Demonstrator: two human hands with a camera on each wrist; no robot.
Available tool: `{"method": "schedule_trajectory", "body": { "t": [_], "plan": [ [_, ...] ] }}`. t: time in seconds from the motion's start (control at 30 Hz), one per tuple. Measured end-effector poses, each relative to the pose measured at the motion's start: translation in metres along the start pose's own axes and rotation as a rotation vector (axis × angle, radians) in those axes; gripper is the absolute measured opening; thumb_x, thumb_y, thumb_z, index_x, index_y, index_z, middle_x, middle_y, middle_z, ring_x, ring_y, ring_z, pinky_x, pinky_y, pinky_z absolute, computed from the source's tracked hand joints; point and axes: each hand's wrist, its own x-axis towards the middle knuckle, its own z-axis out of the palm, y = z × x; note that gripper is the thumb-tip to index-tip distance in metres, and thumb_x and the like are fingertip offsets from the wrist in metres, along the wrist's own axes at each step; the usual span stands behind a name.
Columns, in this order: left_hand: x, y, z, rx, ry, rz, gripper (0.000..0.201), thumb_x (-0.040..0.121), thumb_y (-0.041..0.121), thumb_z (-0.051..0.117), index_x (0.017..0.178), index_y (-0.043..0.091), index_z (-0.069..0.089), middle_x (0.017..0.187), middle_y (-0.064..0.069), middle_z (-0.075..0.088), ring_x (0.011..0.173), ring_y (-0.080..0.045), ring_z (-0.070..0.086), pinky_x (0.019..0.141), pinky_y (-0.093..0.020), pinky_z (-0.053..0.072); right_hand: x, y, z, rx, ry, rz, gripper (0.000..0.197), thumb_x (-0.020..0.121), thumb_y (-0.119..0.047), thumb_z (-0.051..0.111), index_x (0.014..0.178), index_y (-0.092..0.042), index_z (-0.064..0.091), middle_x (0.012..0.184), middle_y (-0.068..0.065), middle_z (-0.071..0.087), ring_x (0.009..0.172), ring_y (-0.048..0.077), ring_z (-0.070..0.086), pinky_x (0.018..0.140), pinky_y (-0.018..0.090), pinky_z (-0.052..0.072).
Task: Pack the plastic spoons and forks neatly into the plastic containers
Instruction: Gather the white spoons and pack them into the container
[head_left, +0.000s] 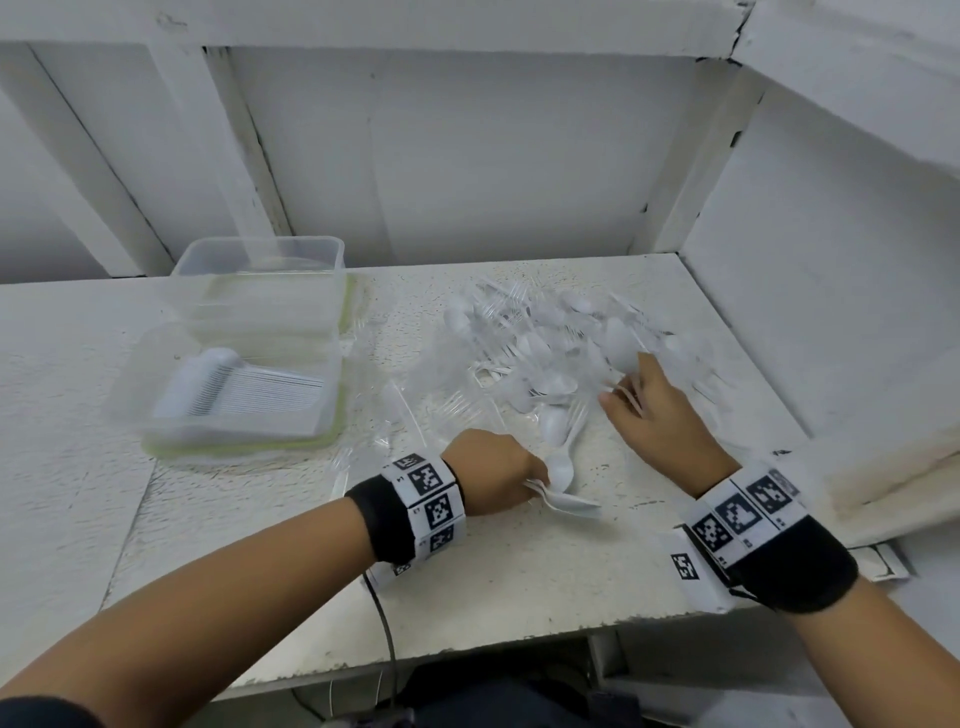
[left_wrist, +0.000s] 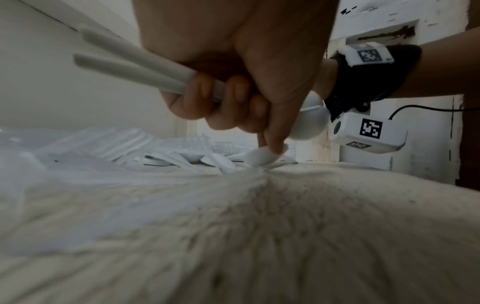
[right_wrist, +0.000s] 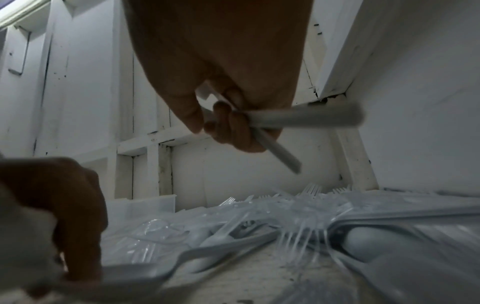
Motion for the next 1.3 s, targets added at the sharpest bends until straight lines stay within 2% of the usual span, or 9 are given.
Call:
{"method": "schedule_trajectory", "body": {
  "t": [0.13,0.37,0.47,0.53,0.63,0.7,0.83,1.0,1.3],
  "plan": [
    [-0.005,-0.007,-0.004,-0.084,0.087,-0.016,0.022,0.095,0.029,0.045,0.108,0.021,0.06,0.096,-0.002,0.067,0.09,-0.022,0.06,0.068,-0.028,0.042,-0.006,0.002,-0.003,-0.068,-0.002,0.001,0.033,0.097,-0.01,0.042,0.074,-0.033,0.039,0.061,-0.004,0.042,0.054,0.009,0.038,0.051,0.013,0.032],
    [-0.016,-0.014,-0.01,-0.392,0.006,-0.066,0.009,0.088,0.031,0.06,0.085,0.023,0.063,0.065,0.015,0.057,0.061,0.0,0.048,0.059,-0.018,0.035,-0.011,0.009,0.0,0.006,-0.05,0.07,0.023,0.097,-0.022,0.046,0.119,-0.027,0.054,0.084,0.01,0.065,0.07,0.021,0.056,0.062,0.02,0.041],
    [-0.017,-0.018,-0.013,-0.6,-0.039,-0.116,0.022,0.082,0.027,0.07,0.063,0.027,0.058,0.051,0.017,0.049,0.051,0.001,0.043,0.053,-0.015,0.03,-0.008,0.011,0.004,-0.039,-0.052,0.112,0.027,0.097,-0.023,0.047,0.121,-0.015,0.056,0.076,-0.001,0.062,0.069,0.012,0.056,0.061,0.008,0.041],
    [-0.018,-0.02,-0.016,-0.689,-0.063,-0.122,0.017,0.08,0.024,0.072,0.07,0.013,0.066,0.057,0.009,0.05,0.054,-0.003,0.042,0.055,-0.017,0.031,-0.007,0.012,0.005,-0.047,-0.073,0.127,0.029,0.097,-0.023,0.047,0.122,-0.014,0.058,0.084,0.015,0.066,0.077,0.025,0.061,0.072,0.019,0.048],
    [-0.021,-0.024,-0.021,-0.836,-0.071,-0.141,0.017,0.079,0.019,0.074,0.08,0.002,0.069,0.06,0.004,0.051,0.056,-0.006,0.044,0.056,-0.016,0.032,-0.007,0.01,0.006,-0.044,-0.122,0.135,0.027,0.096,-0.027,0.047,0.11,-0.011,0.065,0.074,0.019,0.053,0.062,0.018,0.044,0.054,0.017,0.035],
    [-0.024,-0.026,-0.026,-0.949,-0.014,-0.149,0.003,0.079,0.014,0.073,0.08,0.011,0.071,0.059,0.011,0.058,0.057,-0.004,0.05,0.059,-0.014,0.037,-0.006,0.01,0.006,-0.039,-0.143,0.144,0.025,0.096,-0.026,0.048,0.105,-0.013,0.067,0.073,0.018,0.054,0.06,0.017,0.044,0.053,0.016,0.036],
    [-0.032,-0.034,-0.038,-1.109,0.23,-0.221,0.01,0.089,0.013,0.06,0.082,0.02,0.061,0.059,0.014,0.05,0.049,-0.002,0.04,0.045,-0.011,0.033,-0.006,0.015,0.006,-0.054,-0.145,0.132,0.016,0.094,-0.026,0.051,0.097,-0.03,0.067,0.1,0.024,0.067,0.096,0.043,0.059,0.083,0.045,0.05],
    [-0.039,-0.053,-0.053,-1.361,0.581,-0.381,0.015,0.098,0.014,0.043,0.087,0.017,0.053,0.066,0.002,0.037,0.056,-0.007,0.033,0.044,-0.014,0.032,-0.003,0.013,0.015,-0.406,-0.308,-0.074,0.022,0.091,-0.018,0.057,0.107,-0.028,0.068,0.077,-0.007,0.051,0.07,0.017,0.05,0.055,0.016,0.03],
    [-0.049,-0.071,-0.054,-1.455,0.774,-0.524,0.019,0.101,0.016,0.032,0.086,0.016,0.043,0.087,-0.005,0.046,0.072,-0.015,0.045,0.06,-0.027,0.034,-0.005,-0.009,0.052,-0.795,-0.527,-0.348,0.029,0.091,-0.022,0.056,0.118,-0.017,0.063,0.123,0.004,0.048,0.08,0.029,0.058,0.054,0.026,0.035]
  ]
}}
